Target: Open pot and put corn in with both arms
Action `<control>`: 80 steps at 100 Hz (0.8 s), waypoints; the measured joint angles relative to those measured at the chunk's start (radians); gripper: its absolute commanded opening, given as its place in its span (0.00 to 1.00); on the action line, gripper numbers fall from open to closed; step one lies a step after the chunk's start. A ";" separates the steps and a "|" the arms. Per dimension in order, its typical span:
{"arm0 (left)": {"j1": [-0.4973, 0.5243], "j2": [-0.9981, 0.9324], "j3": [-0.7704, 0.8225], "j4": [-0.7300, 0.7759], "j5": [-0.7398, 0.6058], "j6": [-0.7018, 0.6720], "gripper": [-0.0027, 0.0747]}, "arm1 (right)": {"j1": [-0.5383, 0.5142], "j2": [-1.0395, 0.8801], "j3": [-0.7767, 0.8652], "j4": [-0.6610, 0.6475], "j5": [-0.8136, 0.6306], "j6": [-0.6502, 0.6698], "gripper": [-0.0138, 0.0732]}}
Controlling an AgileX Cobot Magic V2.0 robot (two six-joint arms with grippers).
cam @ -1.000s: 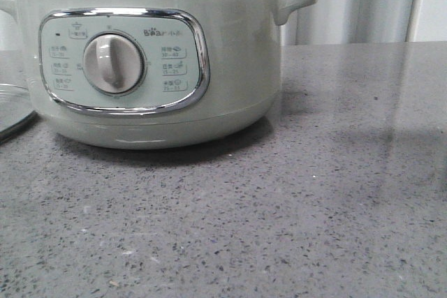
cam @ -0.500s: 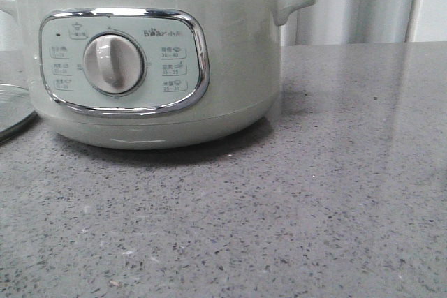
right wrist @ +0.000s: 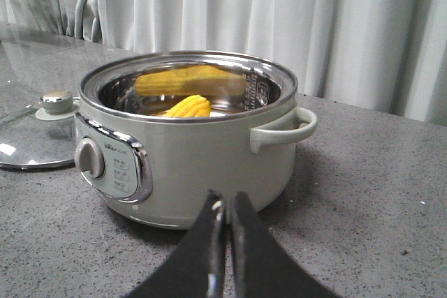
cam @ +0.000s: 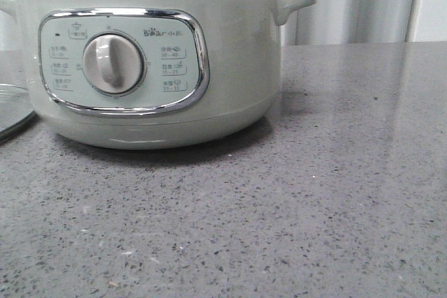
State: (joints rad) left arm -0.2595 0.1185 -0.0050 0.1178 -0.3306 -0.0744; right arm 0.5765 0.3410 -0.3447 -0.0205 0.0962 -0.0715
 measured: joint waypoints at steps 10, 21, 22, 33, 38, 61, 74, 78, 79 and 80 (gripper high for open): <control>0.000 0.000 0.000 0.000 0.001 0.000 0.01 | 0.000 0.000 0.000 -0.001 0.000 0.000 0.08; 0.000 0.000 0.000 0.000 0.001 0.000 0.01 | 0.000 0.000 0.000 -0.001 0.000 0.000 0.08; 0.000 0.000 0.000 0.000 0.001 0.000 0.01 | 0.000 0.000 0.000 -0.001 0.000 0.000 0.07; 0.000 0.000 0.000 0.000 0.001 0.000 0.01 | 0.000 0.000 0.000 -0.001 0.000 0.000 0.07; 0.000 0.000 0.000 0.000 0.001 0.000 0.01 | 0.000 0.000 0.000 -0.001 0.000 0.000 0.07; 0.000 -0.002 0.006 0.000 -0.004 0.000 0.01 | 0.000 0.000 0.000 -0.001 0.000 0.000 0.07; 0.000 -0.020 0.006 -0.007 0.045 0.000 0.01 | 0.000 0.000 0.000 -0.001 0.000 0.000 0.07; 0.000 -0.029 0.006 -0.014 0.070 0.000 0.01 | 0.000 0.000 0.000 -0.001 0.000 0.000 0.07; 0.000 -0.032 0.006 -0.018 0.074 0.000 0.01 | 0.000 0.000 0.000 -0.001 0.000 0.000 0.07; 0.003 -0.032 0.006 -0.020 0.082 0.000 0.01 | 0.000 0.000 0.000 -0.001 0.000 0.000 0.07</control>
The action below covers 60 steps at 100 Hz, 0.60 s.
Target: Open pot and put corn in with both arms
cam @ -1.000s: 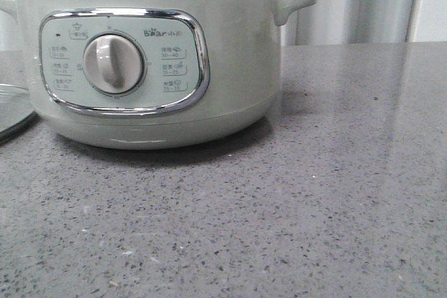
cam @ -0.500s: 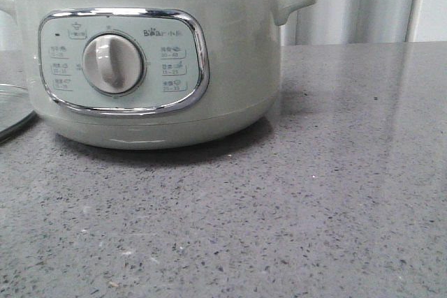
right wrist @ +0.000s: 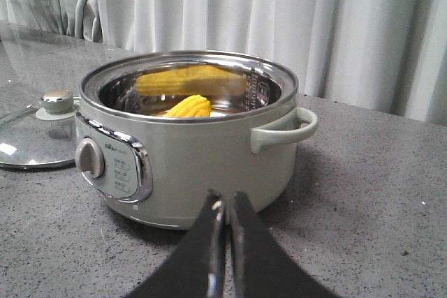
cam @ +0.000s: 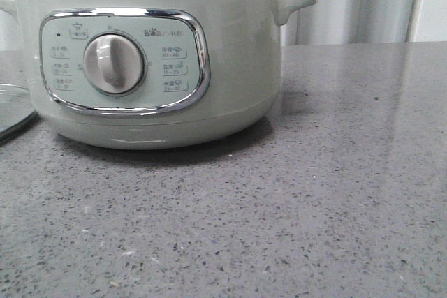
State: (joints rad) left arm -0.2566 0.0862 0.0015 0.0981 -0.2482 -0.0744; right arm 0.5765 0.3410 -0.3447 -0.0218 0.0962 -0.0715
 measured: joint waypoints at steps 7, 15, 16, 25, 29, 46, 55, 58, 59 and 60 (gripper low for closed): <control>0.015 -0.023 0.000 -0.038 0.047 0.000 0.01 | 0.000 0.000 0.000 0.000 0.000 0.000 0.07; 0.055 -0.057 0.000 -0.077 0.113 0.000 0.01 | 0.000 0.000 0.000 0.000 0.000 0.000 0.07; 0.059 -0.060 0.000 -0.081 0.120 0.000 0.01 | 0.000 0.000 0.000 0.000 0.000 0.000 0.07; 0.120 -0.091 0.000 -0.088 0.214 0.055 0.01 | 0.000 0.000 0.000 0.000 0.000 0.000 0.07; 0.148 -0.091 0.000 -0.088 0.255 0.106 0.01 | 0.000 0.000 0.000 0.000 0.000 0.000 0.07; 0.206 -0.091 0.000 -0.090 0.377 0.238 0.01 | 0.000 0.000 0.000 0.000 0.000 0.000 0.07; 0.207 -0.091 0.000 -0.090 0.445 0.252 0.01 | 0.000 0.000 0.000 0.000 0.000 0.000 0.07; 0.207 -0.091 0.000 -0.090 0.472 0.253 0.01 | 0.000 0.000 0.000 0.000 0.000 0.000 0.07; 0.207 -0.091 0.000 -0.090 0.486 0.255 0.01 | 0.000 0.000 0.000 0.000 0.000 0.000 0.07; 0.207 -0.091 0.000 -0.090 0.493 0.253 0.01 | 0.000 0.000 0.000 0.000 0.000 0.000 0.07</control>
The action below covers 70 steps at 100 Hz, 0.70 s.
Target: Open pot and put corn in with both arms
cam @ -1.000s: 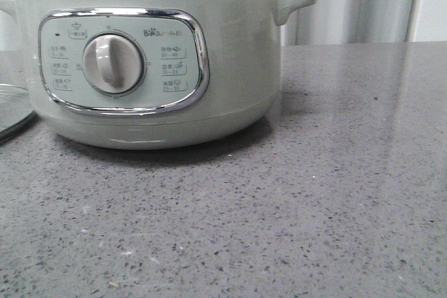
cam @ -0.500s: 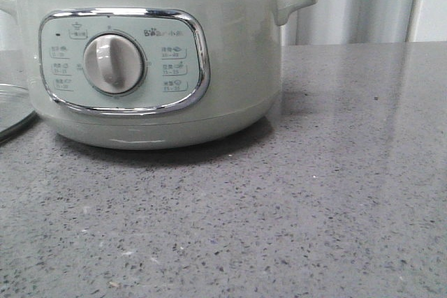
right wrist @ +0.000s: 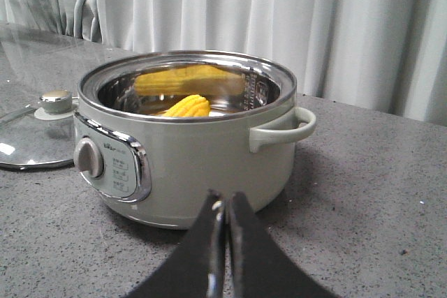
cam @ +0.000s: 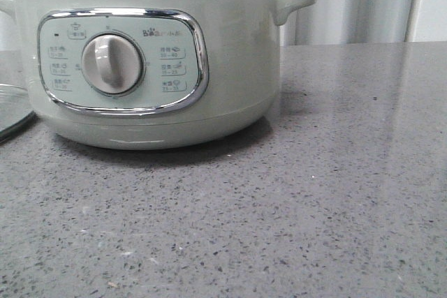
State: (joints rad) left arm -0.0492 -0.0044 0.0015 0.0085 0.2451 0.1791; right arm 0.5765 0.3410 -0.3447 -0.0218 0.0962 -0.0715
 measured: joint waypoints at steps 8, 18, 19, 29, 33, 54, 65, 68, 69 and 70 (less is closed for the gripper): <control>0.000 0.000 0.000 0.000 0.080 0.004 0.01 | 0.000 0.000 0.000 -0.001 0.000 0.000 0.07; 0.000 0.000 0.000 0.000 0.082 0.008 0.01 | 0.000 0.000 0.000 -0.001 0.000 0.000 0.07; 0.000 0.000 0.000 0.000 0.082 0.008 0.01 | 0.000 0.000 0.000 -0.001 0.000 0.000 0.07; 0.000 0.000 0.000 0.000 0.082 0.008 0.01 | 0.000 0.000 0.000 -0.001 0.000 0.000 0.07; 0.000 0.000 0.000 0.000 0.082 0.008 0.01 | 0.000 0.000 0.000 -0.001 0.000 0.000 0.07; 0.000 0.000 0.000 0.000 0.082 0.008 0.01 | 0.000 0.000 0.000 -0.002 0.000 0.000 0.07; 0.000 0.000 0.000 0.000 0.082 0.008 0.01 | 0.000 0.000 0.000 -0.002 0.000 0.000 0.07; 0.000 0.000 0.000 0.000 0.082 0.008 0.01 | 0.000 0.000 0.000 -0.002 0.000 0.000 0.07; 0.000 0.000 0.000 0.000 0.082 0.008 0.01 | 0.000 0.000 0.000 -0.002 0.000 0.000 0.07; 0.000 0.000 0.000 0.000 0.082 0.008 0.01 | 0.000 0.000 0.000 -0.002 0.000 0.000 0.07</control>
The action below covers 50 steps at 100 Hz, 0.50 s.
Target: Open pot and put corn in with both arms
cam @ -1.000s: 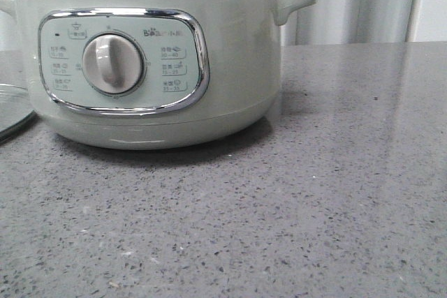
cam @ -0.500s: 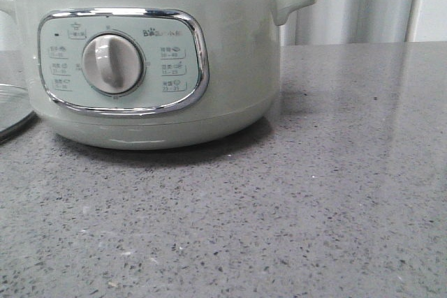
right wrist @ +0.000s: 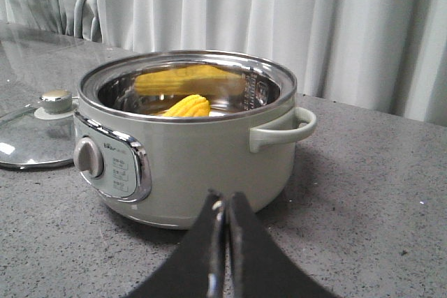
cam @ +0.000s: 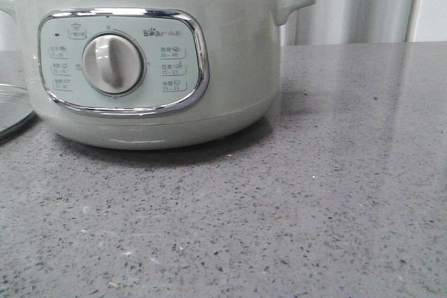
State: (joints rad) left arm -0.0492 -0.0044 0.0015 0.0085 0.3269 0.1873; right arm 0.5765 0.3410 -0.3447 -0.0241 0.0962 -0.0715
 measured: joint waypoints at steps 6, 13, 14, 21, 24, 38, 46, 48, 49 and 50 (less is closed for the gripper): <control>0.000 0.000 0.000 0.000 0.000 0.000 0.01 | 0.000 0.000 0.000 0.000 0.000 0.000 0.07; 0.000 0.000 0.000 0.000 0.000 0.002 0.01 | 0.000 0.000 0.000 0.000 0.000 0.000 0.07; 0.000 0.000 0.000 0.000 0.000 0.002 0.01 | 0.000 0.000 0.000 0.000 0.000 0.000 0.07; 0.000 0.000 0.000 0.000 0.000 0.002 0.01 | 0.000 0.000 0.000 0.000 0.000 0.000 0.07; 0.000 0.000 0.000 0.000 0.000 0.002 0.01 | 0.000 0.000 0.000 0.000 0.000 0.000 0.07; 0.000 0.000 0.000 0.000 0.000 0.002 0.01 | 0.000 0.000 0.002 0.000 0.000 0.000 0.07; 0.000 0.000 0.000 0.000 0.000 0.002 0.01 | 0.000 -0.016 0.024 0.000 -0.015 0.000 0.07; 0.000 0.000 0.000 0.000 0.000 0.002 0.01 | -0.003 -0.022 0.031 0.000 -0.017 0.000 0.07; 0.000 0.000 0.000 0.000 0.000 0.002 0.01 | -0.005 -0.025 0.036 -0.002 -0.018 0.000 0.07; 0.000 0.000 0.000 0.000 0.000 0.002 0.01 | -0.007 -0.027 0.039 -0.002 -0.020 0.000 0.07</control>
State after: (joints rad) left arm -0.0492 -0.0044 0.0015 0.0085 0.3269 0.1893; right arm 0.5694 0.3144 -0.3060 -0.0262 0.0762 -0.0715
